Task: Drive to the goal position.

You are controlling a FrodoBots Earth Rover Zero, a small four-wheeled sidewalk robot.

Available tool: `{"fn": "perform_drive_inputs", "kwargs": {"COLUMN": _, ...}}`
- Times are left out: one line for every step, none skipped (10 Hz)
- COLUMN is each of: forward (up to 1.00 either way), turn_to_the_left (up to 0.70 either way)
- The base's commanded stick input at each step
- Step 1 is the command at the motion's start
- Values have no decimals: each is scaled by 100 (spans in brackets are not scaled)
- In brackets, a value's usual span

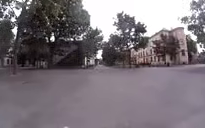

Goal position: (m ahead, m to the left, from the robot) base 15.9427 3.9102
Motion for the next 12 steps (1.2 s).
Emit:
{"fn": "perform_drive_inputs", "kwargs": {"forward": 85, "turn_to_the_left": 0}}
{"fn": "perform_drive_inputs", "kwargs": {"forward": 85, "turn_to_the_left": 0}}
{"fn": "perform_drive_inputs", "kwargs": {"forward": 85, "turn_to_the_left": 0}}
{"fn": "perform_drive_inputs", "kwargs": {"forward": 85, "turn_to_the_left": -8}}
{"fn": "perform_drive_inputs", "kwargs": {"forward": 85, "turn_to_the_left": -21}}
{"fn": "perform_drive_inputs", "kwargs": {"forward": 85, "turn_to_the_left": -34}}
{"fn": "perform_drive_inputs", "kwargs": {"forward": 85, "turn_to_the_left": -10}}
{"fn": "perform_drive_inputs", "kwargs": {"forward": 85, "turn_to_the_left": 0}}
{"fn": "perform_drive_inputs", "kwargs": {"forward": 85, "turn_to_the_left": 0}}
{"fn": "perform_drive_inputs", "kwargs": {"forward": 85, "turn_to_the_left": 0}}
{"fn": "perform_drive_inputs", "kwargs": {"forward": 85, "turn_to_the_left": 0}}
{"fn": "perform_drive_inputs", "kwargs": {"forward": 85, "turn_to_the_left": 0}}
